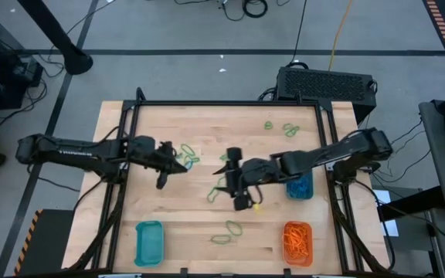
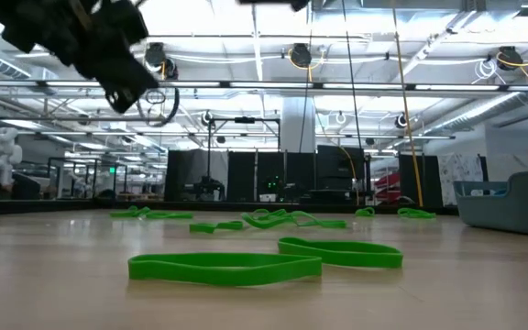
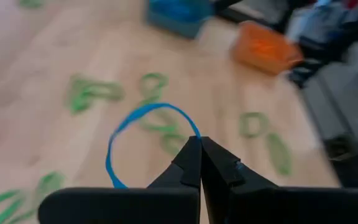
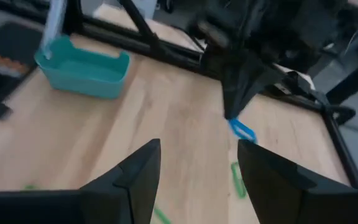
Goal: Sort rubber bands into baskets
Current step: Put the blue rubber band into the dark blue bin
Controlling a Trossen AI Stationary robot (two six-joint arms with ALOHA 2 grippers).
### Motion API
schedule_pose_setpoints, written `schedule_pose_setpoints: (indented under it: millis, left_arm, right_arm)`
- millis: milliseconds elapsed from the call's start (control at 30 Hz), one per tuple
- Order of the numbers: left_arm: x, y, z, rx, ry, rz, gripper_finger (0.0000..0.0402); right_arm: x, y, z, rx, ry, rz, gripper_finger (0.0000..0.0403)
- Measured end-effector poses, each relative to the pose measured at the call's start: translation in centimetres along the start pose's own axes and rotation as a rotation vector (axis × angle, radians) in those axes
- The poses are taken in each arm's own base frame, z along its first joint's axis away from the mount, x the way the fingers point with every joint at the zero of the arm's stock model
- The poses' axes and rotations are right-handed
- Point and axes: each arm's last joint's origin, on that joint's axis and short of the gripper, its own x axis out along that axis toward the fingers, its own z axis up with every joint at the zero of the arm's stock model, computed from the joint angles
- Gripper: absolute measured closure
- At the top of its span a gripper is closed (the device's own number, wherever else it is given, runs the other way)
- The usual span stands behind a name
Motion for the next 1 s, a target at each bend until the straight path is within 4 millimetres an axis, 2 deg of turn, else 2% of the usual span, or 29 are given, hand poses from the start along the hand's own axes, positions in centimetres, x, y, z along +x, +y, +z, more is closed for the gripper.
schedule_pose_setpoints:
  millis: [200, 367, 500, 600, 767, 867, 1000]
  left_arm:
    - [0.2, -2.6, 0.3, 0.065, -0.066, -0.146, 0.04]
    - [0.2, -3.8, 0.2, 0.074, -0.082, -0.197, 0.04]
    - [0.3, -4.4, 0.2, 0.085, -0.094, -0.198, 0.04]
    - [0.6, -4.5, 0.0, 0.088, -0.09, -0.19, 0.04]
    - [1.4, -4.6, 0.0, 0.09, -0.092, -0.19, 0.04]
    - [1.7, -4.7, 0.0, 0.09, -0.091, -0.191, 0.04]
    - [1.8, -4.7, 0.1, 0.091, -0.099, -0.193, 0.04]
  right_arm:
    - [4.7, 0.2, -1.1, -0.102, -0.083, -0.044, 0.0197]
    - [6.9, -0.1, -2.1, -0.12, -0.097, -0.066, 0.0197]
    - [8.0, -0.7, -2.6, -0.097, -0.114, -0.082, 0.0197]
    - [8.5, -0.9, -3.0, -0.094, -0.123, -0.03, 0.0197]
    - [8.7, -1.2, -2.9, -0.058, -0.16, -0.007, 0.0203]
    - [8.7, -1.2, -2.9, -0.056, -0.153, -0.006, 0.0223]
    - [8.7, -1.1, -2.9, -0.061, -0.152, -0.004, 0.0271]
